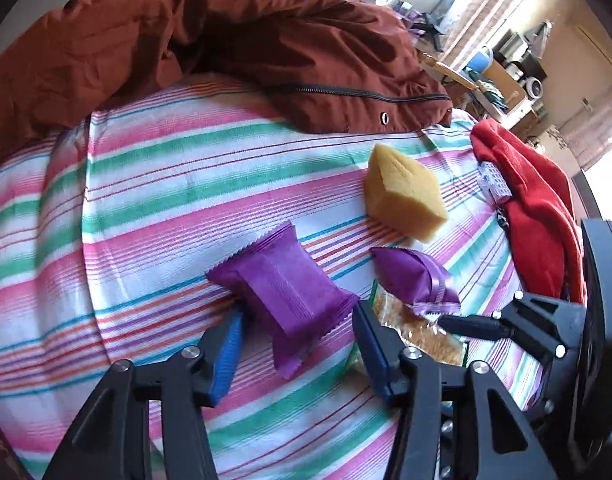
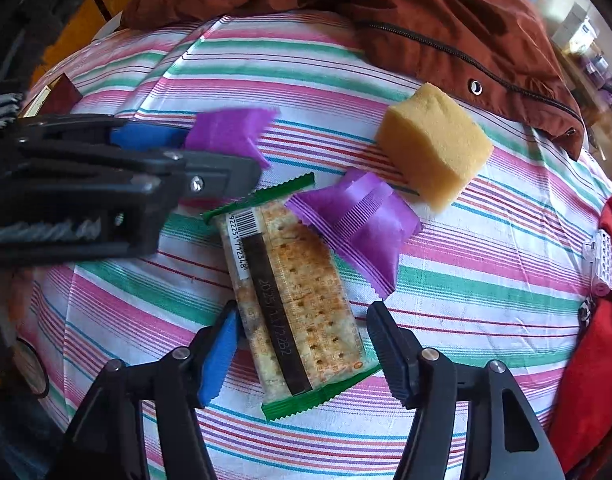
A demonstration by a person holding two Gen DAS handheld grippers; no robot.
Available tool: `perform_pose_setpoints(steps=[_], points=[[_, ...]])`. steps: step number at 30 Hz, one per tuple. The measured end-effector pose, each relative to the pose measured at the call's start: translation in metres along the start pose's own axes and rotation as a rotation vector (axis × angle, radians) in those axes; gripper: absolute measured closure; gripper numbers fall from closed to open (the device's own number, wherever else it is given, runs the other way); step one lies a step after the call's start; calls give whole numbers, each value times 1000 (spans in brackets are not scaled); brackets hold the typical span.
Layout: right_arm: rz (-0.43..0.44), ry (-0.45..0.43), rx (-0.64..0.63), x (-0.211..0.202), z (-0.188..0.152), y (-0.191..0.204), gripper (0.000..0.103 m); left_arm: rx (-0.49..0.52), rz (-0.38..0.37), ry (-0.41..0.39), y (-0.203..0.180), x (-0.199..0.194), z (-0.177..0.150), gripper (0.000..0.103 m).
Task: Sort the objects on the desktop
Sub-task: 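Grasp the purple candy with the left tool while the right tool grasps another cracker packet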
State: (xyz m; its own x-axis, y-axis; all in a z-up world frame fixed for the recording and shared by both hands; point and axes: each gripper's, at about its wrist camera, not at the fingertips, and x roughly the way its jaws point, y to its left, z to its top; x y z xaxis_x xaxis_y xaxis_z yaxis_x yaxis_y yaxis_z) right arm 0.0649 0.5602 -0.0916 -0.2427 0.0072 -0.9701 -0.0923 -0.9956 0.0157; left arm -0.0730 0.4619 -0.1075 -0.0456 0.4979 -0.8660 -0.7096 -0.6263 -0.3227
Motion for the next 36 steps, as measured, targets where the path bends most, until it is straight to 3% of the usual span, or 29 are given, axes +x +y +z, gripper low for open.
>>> perform_pose_setpoints(steps=[5, 8, 17, 21, 22, 23, 26, 30, 36], points=[[-12, 8, 22, -1, -4, -4, 26, 0, -54, 1, 6, -11, -4, 47], [-20, 7, 15, -3, -7, -2, 26, -102, -120, 2, 17, -17, 0, 43], [-29, 5, 20, -10, -17, -2, 21, -178, 24, 28, 5, 6, 28, 44], [-27, 0, 21, -12, -21, -3, 21, -86, 95, 19, -7, 15, 26, 49], [-21, -2, 14, -13, -22, -2, 23, -56, 112, 12, -8, 15, 24, 52], [-12, -6, 5, -15, -24, 0, 32, -33, 125, 4, -8, 14, 22, 61], [9, -24, -49, -22, -29, 10, 49, -4, 93, -5, 2, 7, 13, 64], [26, -28, -52, -28, -34, 11, 54, 64, 105, -10, 5, -4, -3, 65], [88, -63, -98, -41, -44, 25, 55, 16, 80, -39, 19, -29, -30, 66]])
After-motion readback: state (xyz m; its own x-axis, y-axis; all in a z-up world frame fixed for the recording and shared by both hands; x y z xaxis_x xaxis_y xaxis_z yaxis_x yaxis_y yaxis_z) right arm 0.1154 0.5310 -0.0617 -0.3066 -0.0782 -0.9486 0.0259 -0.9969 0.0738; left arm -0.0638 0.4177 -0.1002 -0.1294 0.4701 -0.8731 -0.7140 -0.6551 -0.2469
